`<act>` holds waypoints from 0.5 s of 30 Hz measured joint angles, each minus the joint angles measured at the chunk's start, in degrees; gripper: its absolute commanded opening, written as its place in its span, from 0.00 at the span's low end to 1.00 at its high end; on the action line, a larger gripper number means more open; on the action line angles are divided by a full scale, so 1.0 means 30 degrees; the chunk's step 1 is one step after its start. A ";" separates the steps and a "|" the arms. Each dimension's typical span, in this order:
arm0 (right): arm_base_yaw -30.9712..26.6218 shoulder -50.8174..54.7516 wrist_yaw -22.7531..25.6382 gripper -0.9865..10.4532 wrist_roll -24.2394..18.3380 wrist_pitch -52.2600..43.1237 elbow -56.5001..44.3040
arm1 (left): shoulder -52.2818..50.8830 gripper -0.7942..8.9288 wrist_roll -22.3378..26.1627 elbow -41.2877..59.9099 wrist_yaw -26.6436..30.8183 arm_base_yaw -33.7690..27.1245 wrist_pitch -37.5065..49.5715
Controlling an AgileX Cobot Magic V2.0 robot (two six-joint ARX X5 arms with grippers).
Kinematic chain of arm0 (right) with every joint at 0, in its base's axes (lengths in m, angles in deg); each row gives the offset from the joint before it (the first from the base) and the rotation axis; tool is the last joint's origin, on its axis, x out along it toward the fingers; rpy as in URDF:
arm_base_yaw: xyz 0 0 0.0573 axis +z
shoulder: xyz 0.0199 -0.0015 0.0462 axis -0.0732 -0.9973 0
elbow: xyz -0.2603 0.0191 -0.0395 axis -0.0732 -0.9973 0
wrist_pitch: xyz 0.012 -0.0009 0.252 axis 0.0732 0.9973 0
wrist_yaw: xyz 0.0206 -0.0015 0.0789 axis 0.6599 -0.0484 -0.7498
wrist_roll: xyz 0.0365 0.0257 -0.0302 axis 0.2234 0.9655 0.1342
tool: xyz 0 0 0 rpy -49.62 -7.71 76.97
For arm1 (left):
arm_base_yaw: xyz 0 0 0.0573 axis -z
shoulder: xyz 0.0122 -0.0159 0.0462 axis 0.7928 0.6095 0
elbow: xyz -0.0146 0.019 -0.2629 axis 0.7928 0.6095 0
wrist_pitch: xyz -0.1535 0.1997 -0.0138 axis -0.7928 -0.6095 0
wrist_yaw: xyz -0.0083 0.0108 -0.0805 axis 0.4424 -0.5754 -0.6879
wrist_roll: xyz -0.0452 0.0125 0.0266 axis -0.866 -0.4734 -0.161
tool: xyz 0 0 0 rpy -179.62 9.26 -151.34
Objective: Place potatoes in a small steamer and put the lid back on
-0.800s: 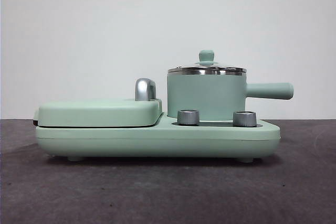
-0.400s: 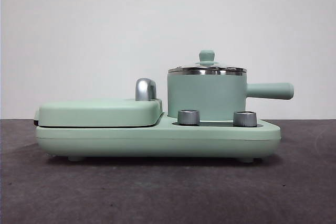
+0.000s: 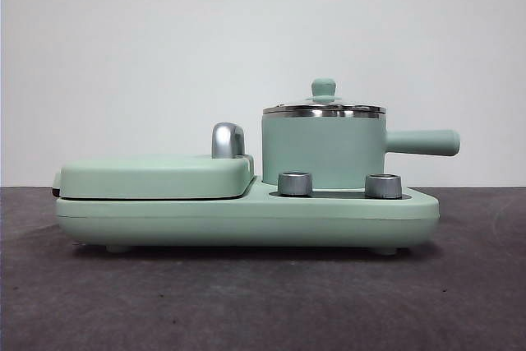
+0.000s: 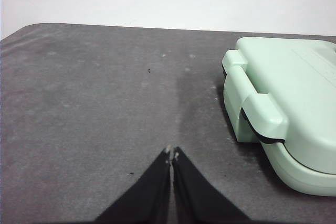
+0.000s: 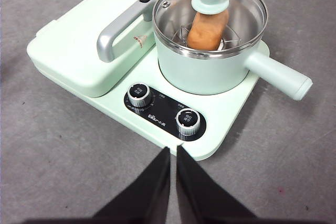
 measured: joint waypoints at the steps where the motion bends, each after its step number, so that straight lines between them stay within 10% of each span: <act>1: 0.0000 0.0000 0.0000 0.10 0.0007 0.0000 -0.0007 | 0.0000 0.09 0.0000 0.0000 0.0000 0.0000 0.0000; 15: -0.1741 0.1617 0.1530 0.10 -0.1195 -0.2120 -0.1552 | 0.0000 0.09 0.0000 0.0000 0.0000 0.0000 0.0007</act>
